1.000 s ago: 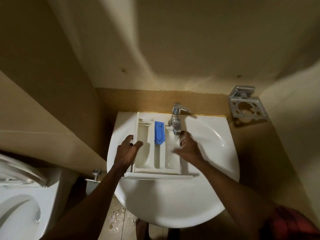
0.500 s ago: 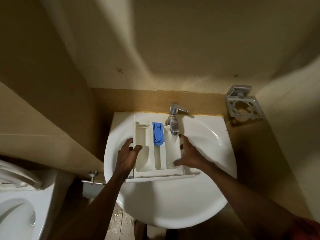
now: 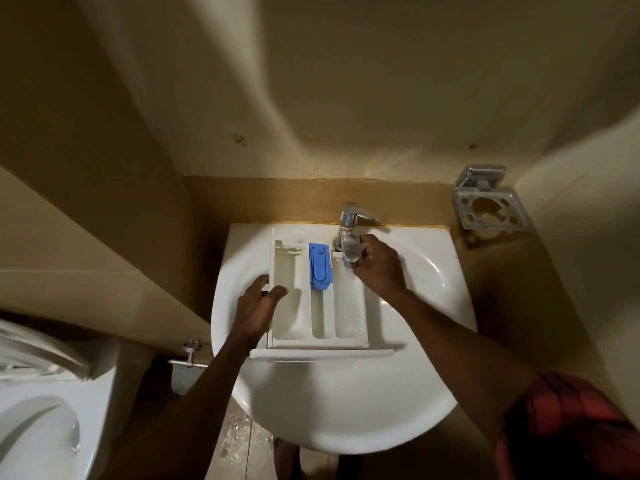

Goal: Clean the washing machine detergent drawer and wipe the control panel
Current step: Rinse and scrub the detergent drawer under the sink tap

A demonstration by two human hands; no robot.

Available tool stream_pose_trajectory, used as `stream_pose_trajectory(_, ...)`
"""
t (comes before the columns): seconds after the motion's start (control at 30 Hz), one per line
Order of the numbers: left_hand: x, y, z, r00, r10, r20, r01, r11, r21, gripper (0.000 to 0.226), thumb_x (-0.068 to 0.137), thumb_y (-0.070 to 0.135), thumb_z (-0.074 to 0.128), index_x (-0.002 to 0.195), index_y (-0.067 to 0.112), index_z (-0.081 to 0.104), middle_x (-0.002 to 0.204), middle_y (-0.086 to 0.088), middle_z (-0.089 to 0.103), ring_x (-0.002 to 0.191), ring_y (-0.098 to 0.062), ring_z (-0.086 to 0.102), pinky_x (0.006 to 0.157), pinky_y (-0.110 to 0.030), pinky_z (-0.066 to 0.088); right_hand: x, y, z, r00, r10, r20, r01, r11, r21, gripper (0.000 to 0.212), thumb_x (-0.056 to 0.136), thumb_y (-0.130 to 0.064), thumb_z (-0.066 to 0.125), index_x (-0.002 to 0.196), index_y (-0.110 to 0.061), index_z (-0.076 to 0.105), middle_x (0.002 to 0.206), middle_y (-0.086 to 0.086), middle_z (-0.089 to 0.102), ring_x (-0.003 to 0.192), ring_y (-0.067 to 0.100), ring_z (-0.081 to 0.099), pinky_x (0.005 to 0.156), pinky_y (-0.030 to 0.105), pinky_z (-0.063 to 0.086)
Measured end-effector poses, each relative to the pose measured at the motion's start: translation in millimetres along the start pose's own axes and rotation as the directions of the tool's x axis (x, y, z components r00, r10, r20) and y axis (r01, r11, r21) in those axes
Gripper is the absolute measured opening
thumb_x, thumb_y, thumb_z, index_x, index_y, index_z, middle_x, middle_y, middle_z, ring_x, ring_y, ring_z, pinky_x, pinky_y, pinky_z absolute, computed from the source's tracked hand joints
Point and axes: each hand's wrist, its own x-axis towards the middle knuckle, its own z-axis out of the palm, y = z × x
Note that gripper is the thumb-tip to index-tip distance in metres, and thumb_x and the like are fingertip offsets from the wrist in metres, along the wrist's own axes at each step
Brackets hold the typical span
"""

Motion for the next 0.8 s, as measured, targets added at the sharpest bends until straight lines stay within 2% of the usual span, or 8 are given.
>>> stream_pose_trajectory(0.1, 0, 1, 0, 1.000, 0.008, 0.013, -0.008, 1.000, 0.025, 0.032, 0.094, 0.028, 0.056, 0.125, 0.022, 0.058, 0.100, -0.007, 0.070, 0.079, -0.017, 0.064, 0.045, -0.020, 0.041, -10, 4, 14, 0.999, 0.033, 0.026, -0.036, 0.993, 0.114, 0.058, 0.074, -0.015, 0.074, 0.127, -0.020, 0.049, 0.114, 0.005, 0.064, 0.105, 0.028, 0.060, 0.080, 0.037, 0.051)
stream_pose_trajectory(0.2, -1, -2, 0, 1.000, 0.005, 0.014, -0.006, 0.999, 0.033, 0.031, 0.092, 0.029, 0.056, 0.123, 0.024, 0.059, 0.095, -0.008, 0.070, 0.075, -0.021, 0.064, 0.042, -0.021, 0.041, -26, 14, 31, 0.996, 0.025, 0.082, -0.030, 0.998, 0.062, 0.078, 0.073, -0.031, 0.078, 0.137, -0.016, 0.037, 0.134, 0.005, 0.050, 0.119, 0.025, 0.049, 0.092, 0.043, 0.047)
stream_pose_trajectory(0.37, -2, -4, 1, 1.000, 0.001, 0.013, -0.002, 0.999, 0.033, 0.031, 0.092, 0.028, 0.056, 0.123, 0.024, 0.059, 0.094, -0.011, 0.070, 0.073, -0.024, 0.062, 0.041, -0.023, 0.041, 0, 6, 3, 0.999, 0.006, -0.043, -0.008, 0.999, -0.047, 0.019, 0.070, -0.010, 0.071, 0.079, -0.010, 0.054, 0.079, 0.004, 0.062, 0.079, 0.028, 0.058, 0.058, 0.030, 0.036)
stream_pose_trajectory(0.43, -2, -4, 3, 1.000, 0.011, 0.006, -0.011, 1.000, 0.021, 0.030, 0.094, 0.027, 0.055, 0.123, 0.024, 0.058, 0.095, -0.008, 0.070, 0.079, -0.024, 0.065, 0.047, -0.026, 0.046, 1, 6, 2, 0.998, -0.055, -0.035, 0.052, 0.995, -0.084, 0.021, 0.072, -0.013, 0.070, 0.088, -0.009, 0.058, 0.085, 0.006, 0.064, 0.083, 0.029, 0.060, 0.062, 0.032, 0.043)
stream_pose_trajectory(0.53, -2, -6, 6, 1.000, 0.016, -0.022, -0.016, 1.000, -0.014, 0.031, 0.094, 0.024, 0.054, 0.125, 0.020, 0.058, 0.094, -0.001, 0.068, 0.085, -0.022, 0.066, 0.063, -0.033, 0.053, -23, 10, 15, 0.996, -0.048, 0.082, 0.049, 0.999, -0.012, 0.063, 0.071, -0.017, 0.075, 0.127, -0.016, 0.046, 0.116, 0.005, 0.060, 0.105, 0.027, 0.059, 0.083, 0.037, 0.051)
stream_pose_trajectory(0.63, -2, -10, 9, 0.999, 0.014, -0.040, -0.015, 0.999, -0.040, 0.031, 0.095, 0.023, 0.054, 0.125, 0.018, 0.057, 0.096, 0.000, 0.068, 0.087, -0.021, 0.066, 0.076, -0.040, 0.056, -51, 25, 20, 0.974, -0.044, 0.223, 0.045, 0.999, 0.000, 0.093, 0.068, -0.022, 0.081, 0.144, -0.021, 0.027, 0.132, 0.003, 0.053, 0.117, 0.024, 0.053, 0.095, 0.039, 0.048)
stream_pose_trajectory(0.7, -1, -11, 11, 0.999, 0.013, -0.045, -0.016, 0.998, -0.053, 0.031, 0.095, 0.022, 0.054, 0.125, 0.017, 0.056, 0.103, -0.007, 0.069, 0.087, -0.021, 0.066, 0.074, -0.039, 0.056, -54, 39, 11, 0.965, -0.043, 0.258, 0.044, 0.999, -0.002, 0.091, 0.065, -0.023, 0.084, 0.141, -0.024, 0.034, 0.121, 0.000, 0.059, 0.109, 0.021, 0.058, 0.090, 0.036, 0.051)
stream_pose_trajectory(0.8, -4, -12, 18, 0.999, 0.019, -0.042, -0.023, 0.996, -0.087, 0.028, 0.097, 0.020, 0.053, 0.124, 0.014, 0.055, 0.103, -0.007, 0.068, 0.081, -0.016, 0.064, 0.062, -0.030, 0.049, -49, 50, -2, 0.982, -0.002, 0.190, -0.011, 0.998, 0.069, 0.058, 0.063, -0.031, 0.085, 0.115, -0.027, 0.060, 0.094, -0.007, 0.069, 0.084, 0.011, 0.065, 0.076, 0.029, 0.054)
